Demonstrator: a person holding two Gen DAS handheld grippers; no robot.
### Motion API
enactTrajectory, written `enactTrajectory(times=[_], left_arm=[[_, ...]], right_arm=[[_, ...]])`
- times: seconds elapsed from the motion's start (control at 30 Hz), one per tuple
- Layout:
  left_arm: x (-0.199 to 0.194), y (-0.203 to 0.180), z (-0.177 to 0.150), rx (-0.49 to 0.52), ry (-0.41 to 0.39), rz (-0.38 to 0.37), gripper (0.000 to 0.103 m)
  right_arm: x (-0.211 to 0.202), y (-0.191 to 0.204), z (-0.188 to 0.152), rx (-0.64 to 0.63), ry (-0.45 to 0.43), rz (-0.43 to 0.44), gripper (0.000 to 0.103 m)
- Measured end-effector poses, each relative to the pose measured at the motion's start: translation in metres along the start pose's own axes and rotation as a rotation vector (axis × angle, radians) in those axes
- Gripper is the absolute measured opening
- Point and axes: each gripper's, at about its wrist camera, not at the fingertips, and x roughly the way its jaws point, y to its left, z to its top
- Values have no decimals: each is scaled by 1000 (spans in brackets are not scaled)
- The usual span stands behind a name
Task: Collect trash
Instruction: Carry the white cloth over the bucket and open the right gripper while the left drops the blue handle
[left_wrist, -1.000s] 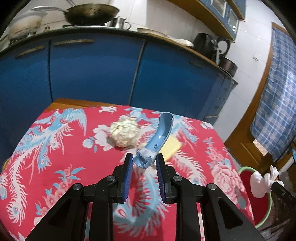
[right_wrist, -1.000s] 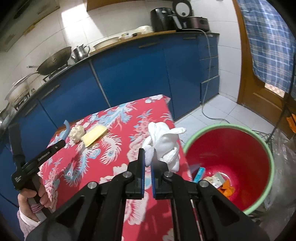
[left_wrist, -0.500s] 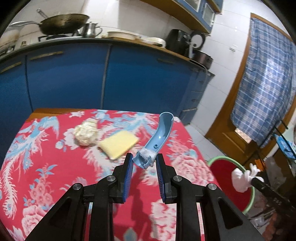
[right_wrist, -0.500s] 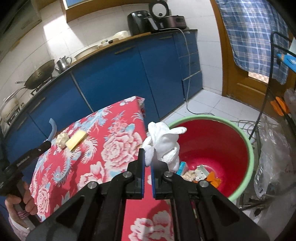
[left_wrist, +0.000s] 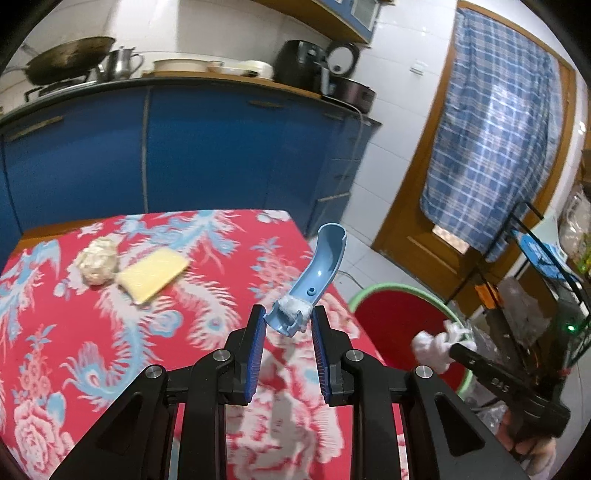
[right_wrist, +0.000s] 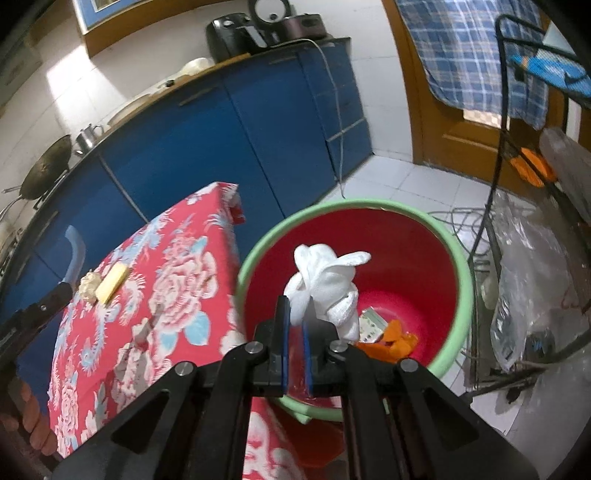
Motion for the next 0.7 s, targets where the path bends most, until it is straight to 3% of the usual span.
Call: enactTrajectory(times=[0.7], left_arm=[[51,-98,-31,168,147,-116,25]], right_arm=[[-22,-57,-11,122,-32,-13,20]])
